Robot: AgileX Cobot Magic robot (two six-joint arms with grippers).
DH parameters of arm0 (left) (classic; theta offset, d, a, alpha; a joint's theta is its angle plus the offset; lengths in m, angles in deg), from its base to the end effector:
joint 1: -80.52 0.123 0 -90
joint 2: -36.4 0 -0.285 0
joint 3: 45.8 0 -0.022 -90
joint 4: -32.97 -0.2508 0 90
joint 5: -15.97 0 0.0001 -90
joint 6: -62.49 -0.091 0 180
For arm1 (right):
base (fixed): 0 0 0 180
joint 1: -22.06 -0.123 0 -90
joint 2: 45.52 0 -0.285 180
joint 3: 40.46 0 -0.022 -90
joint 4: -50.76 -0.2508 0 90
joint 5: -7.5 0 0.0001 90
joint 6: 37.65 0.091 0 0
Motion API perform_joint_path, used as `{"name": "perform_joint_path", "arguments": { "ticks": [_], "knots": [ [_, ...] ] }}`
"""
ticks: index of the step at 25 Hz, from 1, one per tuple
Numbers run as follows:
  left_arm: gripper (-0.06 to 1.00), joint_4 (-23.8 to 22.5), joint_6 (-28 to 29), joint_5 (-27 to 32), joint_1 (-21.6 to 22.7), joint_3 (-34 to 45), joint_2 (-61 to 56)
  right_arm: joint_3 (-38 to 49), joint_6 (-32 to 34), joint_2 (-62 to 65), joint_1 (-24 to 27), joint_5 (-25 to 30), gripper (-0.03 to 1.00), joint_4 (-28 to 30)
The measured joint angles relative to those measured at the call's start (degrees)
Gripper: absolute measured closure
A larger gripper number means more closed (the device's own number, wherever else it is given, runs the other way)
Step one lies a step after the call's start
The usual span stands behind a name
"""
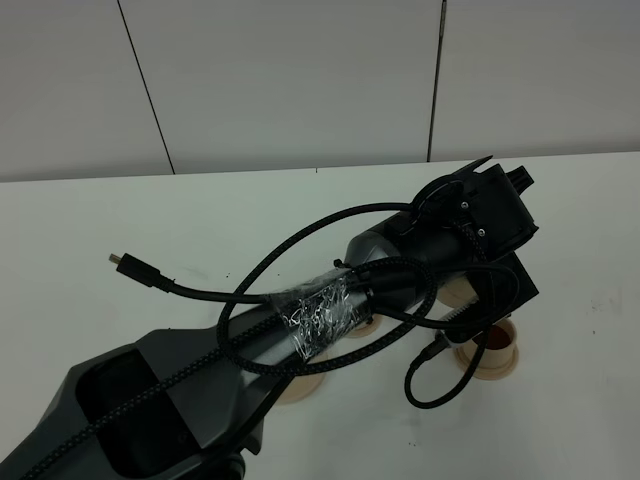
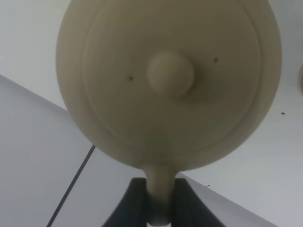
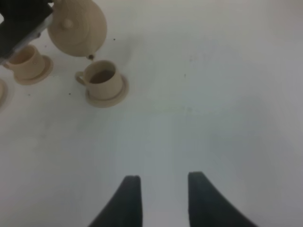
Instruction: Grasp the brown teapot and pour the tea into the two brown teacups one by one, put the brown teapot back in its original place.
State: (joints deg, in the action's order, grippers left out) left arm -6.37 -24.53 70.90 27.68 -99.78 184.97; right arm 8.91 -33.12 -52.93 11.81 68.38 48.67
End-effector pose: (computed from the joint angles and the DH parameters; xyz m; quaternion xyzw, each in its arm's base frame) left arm 0.3653 -0.4037 0.2118 0.8925 0.2045 0.3754 0.1435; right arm -0.0048 0.0021 0.2733 -0.0433 0.8544 0.0846 0.5109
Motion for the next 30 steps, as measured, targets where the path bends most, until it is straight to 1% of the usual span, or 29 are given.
{"name": "perform_joint_path", "arguments": {
  "ticks": [30],
  "knots": [
    [0.78, 0.1, 0.3, 1.3, -0.5, 0.0, 0.0, 0.0, 0.0, 0.0, 0.0, 0.0, 0.73, 0.0]
  ]
}}
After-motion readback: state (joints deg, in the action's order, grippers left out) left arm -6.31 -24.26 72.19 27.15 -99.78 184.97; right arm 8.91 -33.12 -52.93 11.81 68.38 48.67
